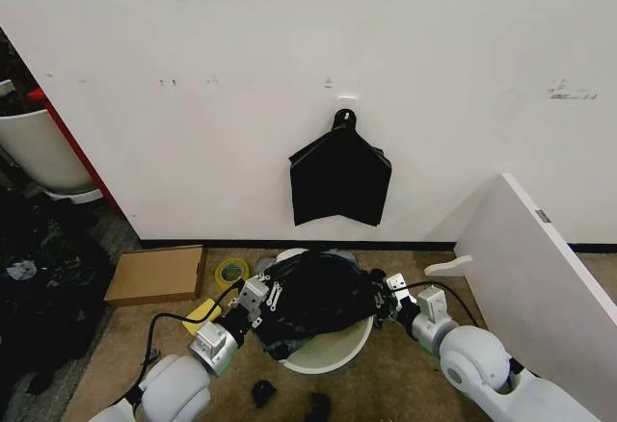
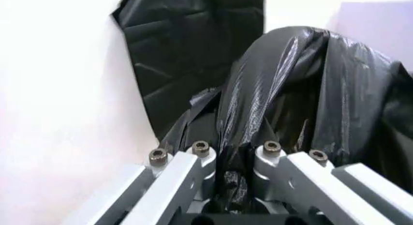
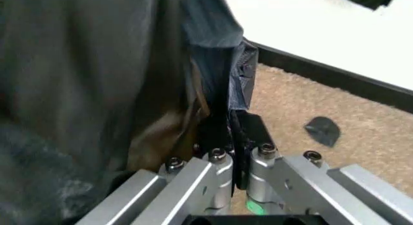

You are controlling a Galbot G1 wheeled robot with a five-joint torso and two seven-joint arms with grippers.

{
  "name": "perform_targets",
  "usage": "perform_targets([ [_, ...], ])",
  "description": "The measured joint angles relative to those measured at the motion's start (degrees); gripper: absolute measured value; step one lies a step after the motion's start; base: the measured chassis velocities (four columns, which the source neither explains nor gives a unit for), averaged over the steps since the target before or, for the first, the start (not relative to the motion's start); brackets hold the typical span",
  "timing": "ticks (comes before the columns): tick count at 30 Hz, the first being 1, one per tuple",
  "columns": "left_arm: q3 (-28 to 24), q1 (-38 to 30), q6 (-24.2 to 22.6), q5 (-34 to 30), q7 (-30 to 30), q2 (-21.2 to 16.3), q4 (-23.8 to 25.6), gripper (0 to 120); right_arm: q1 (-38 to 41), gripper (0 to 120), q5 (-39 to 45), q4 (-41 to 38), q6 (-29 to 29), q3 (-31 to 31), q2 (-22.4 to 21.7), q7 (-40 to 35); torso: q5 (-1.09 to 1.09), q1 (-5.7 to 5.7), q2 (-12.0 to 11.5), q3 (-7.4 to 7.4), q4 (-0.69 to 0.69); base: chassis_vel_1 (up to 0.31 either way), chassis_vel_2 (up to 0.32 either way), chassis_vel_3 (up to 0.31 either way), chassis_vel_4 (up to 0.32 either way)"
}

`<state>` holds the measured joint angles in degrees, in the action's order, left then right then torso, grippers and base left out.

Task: Place the garbage bag over the trash bin.

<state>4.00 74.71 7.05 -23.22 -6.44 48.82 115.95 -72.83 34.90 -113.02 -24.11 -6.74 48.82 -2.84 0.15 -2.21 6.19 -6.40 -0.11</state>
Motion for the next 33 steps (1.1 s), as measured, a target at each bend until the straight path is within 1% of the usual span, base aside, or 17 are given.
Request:
perform_targets([
  [2, 0.4, -0.4, -1.1, -3.5, -1.3, 0.7, 0.0, 4, -0.6, 0, 0.0, -0.1, 0.8, 0.0, 0.0, 0.6, 0.00, 0.00, 0.0, 0.00, 0.00, 0.000, 0.000, 0.000, 0.000],
  [3, 0.4, -0.4, -1.1, -3.5, -1.3, 0.7, 0.0, 4, -0.6, 0, 0.0, -0.1, 0.8, 0.0, 0.0, 0.6, 0.00, 0.00, 0.0, 0.00, 0.00, 0.000, 0.000, 0.000, 0.000],
  [6, 1.2, -1.6, -3.9, -10.4, -5.6, 2.2, -0.5, 4, -1.5, 0, -0.3, -0.7, 2.5, -0.1, 0.1, 1.3, 0.00, 0.00, 0.0, 0.00, 0.00, 0.000, 0.000, 0.000, 0.000],
  [8, 1.6, -2.3, -5.3, -13.6, -7.9, 3.0, -1.0, 4, -2.0, 0, -0.7, -1.2, 3.2, -0.2, 0.0, 1.7, 0.00, 0.00, 0.0, 0.00, 0.01, 0.000, 0.000, 0.000, 0.000],
  [9, 1.6, -2.3, -5.3, -13.6, -7.9, 3.0, -1.0, 4, -2.0, 0, -0.7, -1.2, 3.2, -0.2, 0.0, 1.7, 0.00, 0.00, 0.0, 0.00, 0.01, 0.000, 0.000, 0.000, 0.000],
  [11, 1.9, -3.1, -6.7, -17.6, -10.3, 3.8, -1.5, 4, -2.8, 0, -1.3, -2.0, 3.9, -0.2, 0.1, 2.0, -0.01, 0.00, 0.0, 0.00, 0.00, 0.000, 0.000, 0.000, 0.000],
  [17, 2.1, -3.7, -8.2, -21.8, -13.0, 4.5, -1.9, 4, -4.2, 0, -4.4, -2.3, 5.7, 0.8, 1.0, 2.8, -0.01, 0.00, 0.0, 0.00, 0.00, 0.000, 0.000, 0.000, 0.000],
  [22, 2.4, -3.7, -10.3, -27.8, -15.1, 4.9, -0.7, 4, -6.6, 0, -7.5, -1.9, 8.6, 1.0, 2.3, 2.7, 0.00, 0.00, 0.0, 0.00, 0.00, 0.000, 0.000, 0.000, 0.000],
  [23, 2.4, -3.7, -10.3, -27.8, -15.1, 4.9, -0.7, 4, -6.6, 0, -7.5, -1.9, 8.6, 1.0, 2.3, 2.7, 0.00, 0.00, 0.0, 0.00, 0.00, 0.000, 0.000, 0.000, 0.000],
  [25, 3.1, -4.1, -10.8, -29.7, -16.4, 5.0, -0.7, 4, -8.0, 5, -10.2, -1.6, 10.0, 0.8, 2.5, 2.6, -0.03, 0.00, 0.0, -0.01, 0.00, 0.000, 0.000, 0.000, 0.000],
  [26, 3.4, -4.3, -10.8, -30.3, -16.7, 5.0, -0.7, 4, -8.4, 10, -11.7, -1.6, 11.2, 0.8, 2.6, 2.3, 0.04, -0.01, 0.0, 0.00, -0.02, 0.000, 0.000, 0.000, 0.000],
  [27, 3.3, -4.3, -11.0, -31.0, -16.7, 5.0, -0.4, 4, -8.7, 14, -13.0, -1.5, 12.7, 0.4, 2.7, 1.7, 0.09, 0.01, 0.0, 0.03, 0.03, 0.000, 0.000, 0.000, 0.000],
  [29, 3.3, -4.1, -11.6, -32.1, -17.1, 5.0, -0.5, 4, -9.6, 21, -15.0, -1.1, 14.9, 0.0, 2.8, 0.5, -0.09, -0.01, 0.0, -0.01, 0.00, 0.000, 0.000, 0.000, 0.000],
  [30, 3.3, -4.1, -11.6, -32.1, -17.1, 5.0, -0.5, 4, -9.6, 21, -15.0, -1.1, 14.9, 0.0, 2.8, 0.5, -0.09, -0.01, 0.0, -0.01, 0.00, 0.000, 0.000, 0.000, 0.000],
  [31, 3.3, -4.1, -11.7, -32.3, -17.1, 5.0, -0.5, 4, -9.8, 25, -15.4, -1.1, 15.3, -0.3, 2.9, 0.3, -0.08, 0.00, 0.0, 0.00, -0.01, 0.000, 0.000, 0.000, 0.000],
  [32, 3.4, -4.1, -11.8, -32.7, -17.3, 5.0, -0.4, 4, -10.2, 30, -15.7, -1.2, 16.0, -0.8, 3.0, -0.4, 0.04, 0.01, 0.0, 0.02, -0.01, 0.000, 0.000, 0.000, 0.000],
  [33, 3.4, -4.1, -12.0, -32.9, -17.6, 5.0, -0.4, 4, -10.7, 33, -15.8, -1.6, 16.2, -1.1, 3.1, -1.4, 0.07, 0.00, 0.0, 0.00, -0.01, 0.000, 0.000, 0.000, 0.000],
])
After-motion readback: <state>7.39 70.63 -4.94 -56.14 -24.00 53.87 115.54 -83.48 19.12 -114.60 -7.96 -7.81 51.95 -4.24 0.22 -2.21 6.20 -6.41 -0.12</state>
